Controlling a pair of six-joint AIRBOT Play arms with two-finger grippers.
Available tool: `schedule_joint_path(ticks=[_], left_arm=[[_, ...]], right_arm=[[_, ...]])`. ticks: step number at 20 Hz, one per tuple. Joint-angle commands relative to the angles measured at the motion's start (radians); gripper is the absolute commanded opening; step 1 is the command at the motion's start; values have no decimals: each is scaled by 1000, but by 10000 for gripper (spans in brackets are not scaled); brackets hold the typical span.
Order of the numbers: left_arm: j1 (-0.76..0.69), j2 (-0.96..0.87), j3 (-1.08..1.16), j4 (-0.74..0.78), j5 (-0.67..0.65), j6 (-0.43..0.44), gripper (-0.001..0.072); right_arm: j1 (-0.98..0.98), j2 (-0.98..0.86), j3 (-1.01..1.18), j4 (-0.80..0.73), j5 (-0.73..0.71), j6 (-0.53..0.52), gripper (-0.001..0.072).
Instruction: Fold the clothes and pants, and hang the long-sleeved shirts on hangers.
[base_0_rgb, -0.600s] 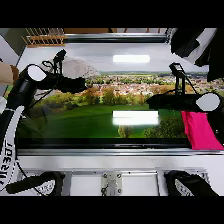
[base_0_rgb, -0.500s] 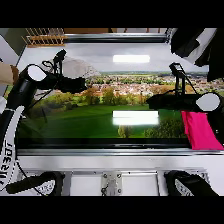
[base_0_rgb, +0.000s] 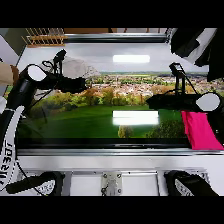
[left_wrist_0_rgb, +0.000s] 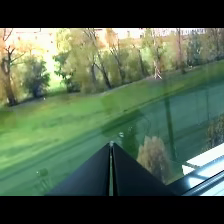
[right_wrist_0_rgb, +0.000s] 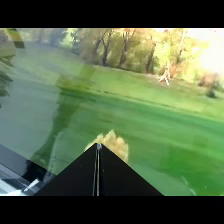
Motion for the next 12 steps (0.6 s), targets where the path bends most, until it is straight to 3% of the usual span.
schedule_joint_path(ticks=[1, 4, 5, 6, 7, 12], left_arm=[[-2, 0, 0, -2, 41, 0, 6], [-10, 0, 0, 4, 118, 14, 32], [-10, 0, 8, 11, 146, 63, 450], [-10, -7, 26, 22, 167, 99, 720], [-11, -25, 64, 93, 175, 109, 679], [-113, -249, 293, 691, 198, 105, 679]], right_arm=[[1, 0, 0, 0, 0, 0, 30], [1, 0, 0, 0, 0, 0, 31], [1, 0, 0, 0, 0, 0, 30], [1, 0, 0, 0, 0, 0, 30], [1, 0, 0, 0, 0, 0, 30], [1, 0, 0, 0, 0, 0, 30]])
